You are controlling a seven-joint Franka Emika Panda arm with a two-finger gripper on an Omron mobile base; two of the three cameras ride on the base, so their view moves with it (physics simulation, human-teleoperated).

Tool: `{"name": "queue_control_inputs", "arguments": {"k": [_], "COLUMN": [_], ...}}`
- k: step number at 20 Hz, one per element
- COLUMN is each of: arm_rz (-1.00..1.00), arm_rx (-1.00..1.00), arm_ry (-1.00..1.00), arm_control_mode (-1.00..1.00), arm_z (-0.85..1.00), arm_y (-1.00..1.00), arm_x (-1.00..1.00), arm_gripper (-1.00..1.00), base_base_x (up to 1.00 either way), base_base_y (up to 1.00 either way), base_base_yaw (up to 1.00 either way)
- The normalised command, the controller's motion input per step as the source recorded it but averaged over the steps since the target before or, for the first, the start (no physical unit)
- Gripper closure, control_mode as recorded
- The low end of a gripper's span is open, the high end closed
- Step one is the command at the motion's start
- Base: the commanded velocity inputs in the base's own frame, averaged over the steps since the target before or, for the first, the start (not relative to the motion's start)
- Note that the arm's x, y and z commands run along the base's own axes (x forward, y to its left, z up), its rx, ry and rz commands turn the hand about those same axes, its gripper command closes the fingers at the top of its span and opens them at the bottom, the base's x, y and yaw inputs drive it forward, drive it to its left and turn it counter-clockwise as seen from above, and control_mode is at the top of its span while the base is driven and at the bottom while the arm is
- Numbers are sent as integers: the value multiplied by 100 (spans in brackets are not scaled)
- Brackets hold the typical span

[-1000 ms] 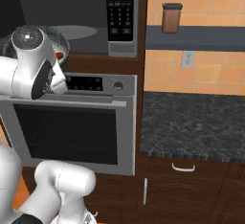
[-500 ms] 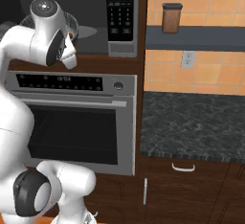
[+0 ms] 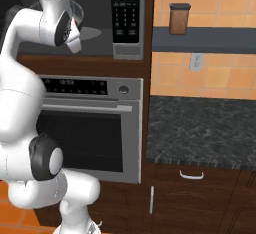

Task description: Pick the carrot from the sink and place it in the bowl. Then pick the bowl and place it in the microwave. Then close the microwave door and press the start button.

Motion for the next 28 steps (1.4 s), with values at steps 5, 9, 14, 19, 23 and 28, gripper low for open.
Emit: {"name": "queue_control_inputs", "arguments": {"k": [5,9,14,19,23,28], "arm_rz": [-5,-3,0,0,0,0], "arm_rx": [-1,0,0,0,-2,-2], "arm_ry": [0,0,1,1,-4,-30], "arm_control_mode": [-100,-100,-100,-100,-100,-100], "arm_z": [0,-1,-15,-22,-11,-1], "arm_y": [12,17,13,3,1,2], "arm_x": [66,59,33,1,-27,-56], "arm_gripper": [100,100,100,100,-100,-100], "base_base_x": [0,0,0,0,0,0], "base_base_y": [0,0,0,0,0,0], "base_base_yaw": [0,0,0,0,0,0]}}
